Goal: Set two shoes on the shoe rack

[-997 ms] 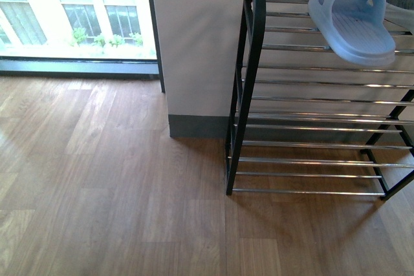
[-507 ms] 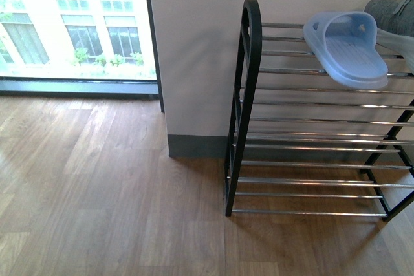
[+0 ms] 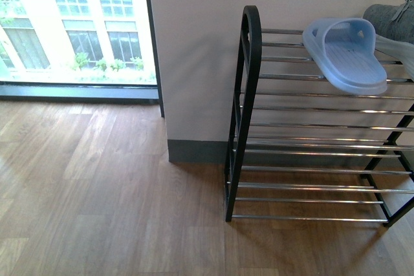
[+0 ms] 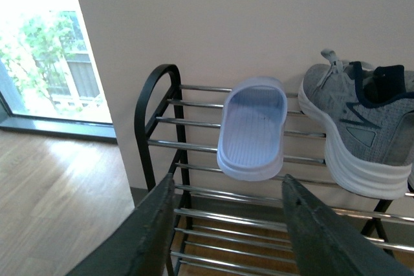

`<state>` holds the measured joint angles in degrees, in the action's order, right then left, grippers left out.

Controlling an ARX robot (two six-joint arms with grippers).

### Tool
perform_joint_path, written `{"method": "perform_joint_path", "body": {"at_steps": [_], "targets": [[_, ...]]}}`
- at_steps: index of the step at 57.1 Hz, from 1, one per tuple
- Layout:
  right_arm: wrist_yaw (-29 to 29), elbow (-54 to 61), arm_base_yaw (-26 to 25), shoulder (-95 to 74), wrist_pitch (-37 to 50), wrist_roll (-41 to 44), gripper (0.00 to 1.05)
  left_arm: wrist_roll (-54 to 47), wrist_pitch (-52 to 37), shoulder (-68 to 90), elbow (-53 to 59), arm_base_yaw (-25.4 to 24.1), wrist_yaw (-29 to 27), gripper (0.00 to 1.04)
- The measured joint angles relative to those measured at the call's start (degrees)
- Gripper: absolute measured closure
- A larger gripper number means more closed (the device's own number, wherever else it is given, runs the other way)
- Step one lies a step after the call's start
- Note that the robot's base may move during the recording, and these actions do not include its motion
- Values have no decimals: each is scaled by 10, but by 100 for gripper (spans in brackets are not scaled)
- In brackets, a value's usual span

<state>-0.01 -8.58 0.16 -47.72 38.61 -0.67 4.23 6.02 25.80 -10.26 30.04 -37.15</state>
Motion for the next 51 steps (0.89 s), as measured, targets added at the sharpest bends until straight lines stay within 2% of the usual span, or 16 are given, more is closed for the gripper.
{"method": "perform_joint_path", "body": {"at_steps": [16,32,38,51], "targets": [[0,38,-1,79,-41,3,103,0,0,0,0,0,0,103],[0,61,-1,158,-96,5,103,0,0,0,0,0,0,103],[0,75,-1,169,-82,5,103,0,0,0,0,0,0,103],[0,75,-1,243,-153,5,103,0,0,0,0,0,0,103]]}}
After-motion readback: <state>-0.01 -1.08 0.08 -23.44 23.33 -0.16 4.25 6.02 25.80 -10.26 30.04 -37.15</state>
